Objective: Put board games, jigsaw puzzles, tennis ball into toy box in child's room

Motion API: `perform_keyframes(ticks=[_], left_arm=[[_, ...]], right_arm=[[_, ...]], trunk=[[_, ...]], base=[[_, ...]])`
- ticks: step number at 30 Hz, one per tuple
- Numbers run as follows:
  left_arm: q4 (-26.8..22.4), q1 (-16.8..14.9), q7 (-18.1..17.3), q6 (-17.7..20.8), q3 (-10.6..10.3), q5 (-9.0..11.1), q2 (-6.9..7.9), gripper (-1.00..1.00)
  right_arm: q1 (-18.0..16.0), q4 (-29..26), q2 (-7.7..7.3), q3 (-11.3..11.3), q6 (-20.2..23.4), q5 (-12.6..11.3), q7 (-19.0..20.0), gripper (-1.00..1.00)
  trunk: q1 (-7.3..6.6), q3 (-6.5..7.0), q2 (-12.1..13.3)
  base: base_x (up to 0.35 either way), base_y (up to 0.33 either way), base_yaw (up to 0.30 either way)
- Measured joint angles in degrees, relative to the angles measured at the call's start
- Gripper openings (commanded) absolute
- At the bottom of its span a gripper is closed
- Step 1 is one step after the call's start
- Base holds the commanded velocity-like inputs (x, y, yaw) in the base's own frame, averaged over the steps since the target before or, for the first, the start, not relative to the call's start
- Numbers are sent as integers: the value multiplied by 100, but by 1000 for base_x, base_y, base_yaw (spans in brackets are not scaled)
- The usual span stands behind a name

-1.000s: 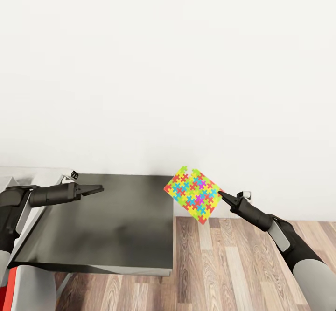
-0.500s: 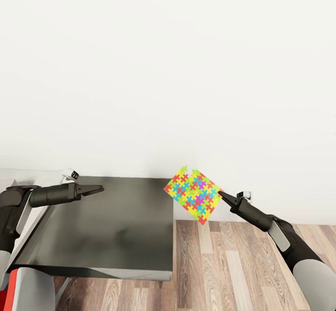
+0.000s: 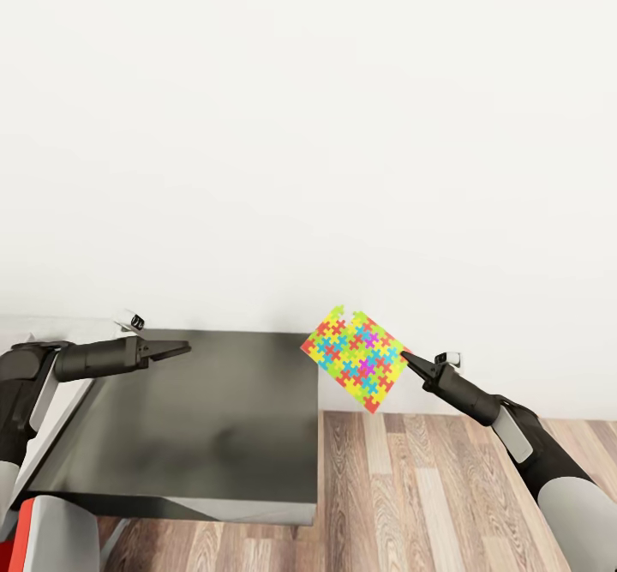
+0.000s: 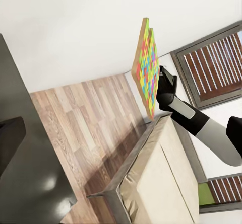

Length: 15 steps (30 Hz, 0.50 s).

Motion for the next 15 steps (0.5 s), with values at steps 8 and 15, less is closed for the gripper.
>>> perform_keyframes(ticks=[8, 15], left_arm=[[0, 0, 0, 0, 0, -2, 0, 100], [0, 7, 0, 0, 0, -3, 0, 100]], right_arm=[[0, 0, 1, 5, -4, 0, -6, -100], [0, -1, 1, 5, -6, 0, -6, -100]], trunk=[[0, 76, 0], [0, 143, 0]], base=[[0, 0, 0], [0, 0, 0]])
